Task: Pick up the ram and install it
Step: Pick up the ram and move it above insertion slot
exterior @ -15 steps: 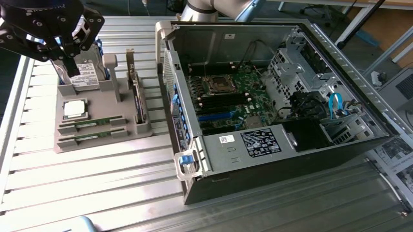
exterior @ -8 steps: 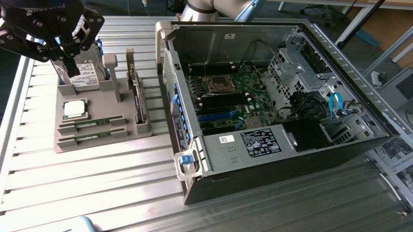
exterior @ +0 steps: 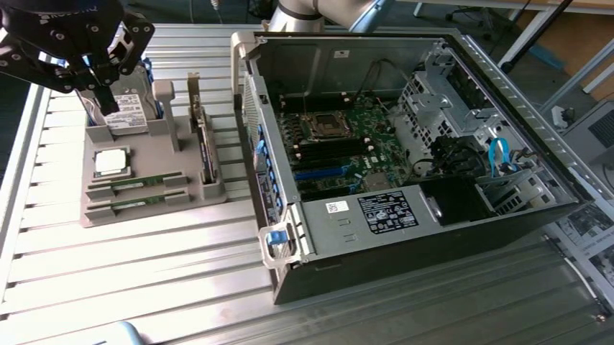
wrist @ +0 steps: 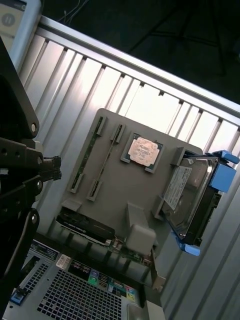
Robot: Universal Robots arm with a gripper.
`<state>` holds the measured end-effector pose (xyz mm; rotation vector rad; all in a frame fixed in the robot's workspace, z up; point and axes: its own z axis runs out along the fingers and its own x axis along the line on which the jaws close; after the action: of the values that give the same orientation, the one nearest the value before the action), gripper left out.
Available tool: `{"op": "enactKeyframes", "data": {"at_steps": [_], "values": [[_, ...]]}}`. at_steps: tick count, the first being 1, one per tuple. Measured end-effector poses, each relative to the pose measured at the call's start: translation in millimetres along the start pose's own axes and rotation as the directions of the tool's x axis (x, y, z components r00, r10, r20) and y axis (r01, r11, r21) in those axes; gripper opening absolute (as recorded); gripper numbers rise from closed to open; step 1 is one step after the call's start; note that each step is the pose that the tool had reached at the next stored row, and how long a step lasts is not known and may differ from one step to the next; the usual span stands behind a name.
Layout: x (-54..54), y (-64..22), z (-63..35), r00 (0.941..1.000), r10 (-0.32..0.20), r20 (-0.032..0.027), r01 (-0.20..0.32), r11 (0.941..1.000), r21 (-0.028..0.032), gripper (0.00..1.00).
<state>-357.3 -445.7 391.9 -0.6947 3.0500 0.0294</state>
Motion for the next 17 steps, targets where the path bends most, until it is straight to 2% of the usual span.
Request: {"op": "enactKeyframes", "data": {"at_steps": [17], "values": [[0.0,0.0,0.2,0.9980,-0.064,-0.0047,0.064,0.9979,0.0061,0.11]]}}
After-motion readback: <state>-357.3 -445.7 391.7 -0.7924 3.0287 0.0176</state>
